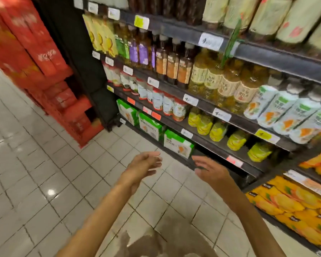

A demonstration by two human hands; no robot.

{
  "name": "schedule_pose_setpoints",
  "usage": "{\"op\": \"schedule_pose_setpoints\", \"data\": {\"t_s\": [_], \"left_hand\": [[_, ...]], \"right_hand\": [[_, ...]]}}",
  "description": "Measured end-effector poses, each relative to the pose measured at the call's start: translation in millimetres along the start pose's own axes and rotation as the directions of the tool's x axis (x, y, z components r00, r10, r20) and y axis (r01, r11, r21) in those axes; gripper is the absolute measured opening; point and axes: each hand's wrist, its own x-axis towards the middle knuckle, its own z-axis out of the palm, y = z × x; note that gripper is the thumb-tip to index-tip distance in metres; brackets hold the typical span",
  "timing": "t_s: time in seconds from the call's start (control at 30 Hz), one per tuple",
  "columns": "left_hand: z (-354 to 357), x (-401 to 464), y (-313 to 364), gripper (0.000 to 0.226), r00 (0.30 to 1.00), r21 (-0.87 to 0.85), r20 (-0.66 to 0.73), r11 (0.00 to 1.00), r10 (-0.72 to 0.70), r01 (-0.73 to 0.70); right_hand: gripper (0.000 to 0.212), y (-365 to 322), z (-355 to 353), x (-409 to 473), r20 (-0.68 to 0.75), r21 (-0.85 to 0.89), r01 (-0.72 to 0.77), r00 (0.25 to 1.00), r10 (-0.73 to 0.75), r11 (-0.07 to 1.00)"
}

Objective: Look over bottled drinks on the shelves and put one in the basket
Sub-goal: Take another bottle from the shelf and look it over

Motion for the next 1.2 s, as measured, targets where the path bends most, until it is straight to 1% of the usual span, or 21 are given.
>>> {"op": "schedule_pose_setpoints", "data": {"t_s": [0.03,0.1,0.17,0.2,0.23,0.3,0.4,0.5,0.57,0.63,0.7,0.83,0.93,1.0,1.1,1.2], "left_hand": [[2.3,20.3,28.3,0.014,0.999,0.027,0.037,0.999,0.025,-0.026],[7.2,58.8,82.8,0.013,0.993,0.024,0.077,0.995,0.092,-0.095],[10.8,94.4,136.8,0.018,0.979,0.018,0.079,0.982,0.187,-0.189],[12.0,109.9,163.2,0.022,0.968,0.023,0.071,0.970,0.239,-0.241],[12.3,123.4,188.4,0.025,0.954,0.018,0.059,0.956,0.292,-0.294],[11.6,141.0,237.3,0.025,0.919,0.006,0.040,0.920,0.391,-0.392],[8.3,155.8,303.2,0.020,0.848,-0.028,0.051,0.850,0.527,-0.526],[2.6,167.4,360.4,0.018,0.783,-0.084,0.026,0.782,0.621,-0.617],[-1.6,174.7,393.7,0.017,0.730,-0.109,0.023,0.728,0.683,-0.677],[-4.6,182.0,425.6,0.018,0.672,-0.117,0.018,0.669,0.741,-0.734],[-8.4,190.2,456.1,0.017,0.624,-0.130,-0.009,0.618,0.781,-0.775],[-23.9,211.9,509.7,0.020,0.531,-0.119,-0.043,0.524,0.846,-0.844],[-41.0,235.8,545.9,0.037,0.443,-0.012,-0.067,0.443,0.894,-0.897],[-53.4,253.2,570.8,0.046,0.401,0.044,-0.083,0.405,0.912,-0.913],[-68.4,281.0,602.2,0.055,0.387,0.088,-0.073,0.392,0.919,-0.916],[-76.6,305.5,625.8,0.072,0.418,0.181,-0.003,0.412,0.908,-0.893]], "right_hand": [[0.033,-15.4,-6.2,20.7,-0.057,0.007,0.041,0.998,-0.040,0.999],[0.034,-50.0,-21.4,59.9,-0.168,0.096,0.104,0.982,-0.087,0.990],[0.047,-86.9,-39.0,97.2,-0.263,0.115,0.183,0.953,-0.148,0.976],[0.049,-103.0,-48.2,115.1,-0.303,0.119,0.223,0.936,-0.178,0.968],[0.046,-118.1,-57.4,131.9,-0.329,0.126,0.269,0.919,-0.216,0.955],[0.044,-150.3,-72.4,160.6,-0.342,0.117,0.361,0.889,-0.304,0.925],[0.050,-199.9,-85.5,196.8,-0.363,0.105,0.480,0.834,-0.416,0.871],[0.055,-248.3,-92.5,229.4,-0.387,0.096,0.586,0.767,-0.513,0.804],[0.054,-279.7,-94.9,249.8,-0.387,0.068,0.631,0.731,-0.563,0.772],[0.045,-308.8,-97.0,271.8,-0.395,0.027,0.661,0.696,-0.600,0.750],[0.039,-336.4,-97.0,294.3,-0.436,0.005,0.687,0.656,-0.616,0.727],[0.037,-383.8,-83.5,339.6,-0.516,-0.069,0.718,0.569,-0.641,0.693],[0.038,-417.0,-71.8,374.0,-0.538,-0.148,0.723,0.514,-0.668,0.675],[0.043,-441.6,-65.4,397.5,-0.541,-0.229,0.715,0.471,-0.697,0.661],[0.049,-475.3,-57.4,432.6,-0.544,-0.323,0.682,0.434,-0.718,0.656],[0.051,-502.4,-49.4,463.7,-0.538,-0.402,0.651,0.402,-0.741,0.644]]}}
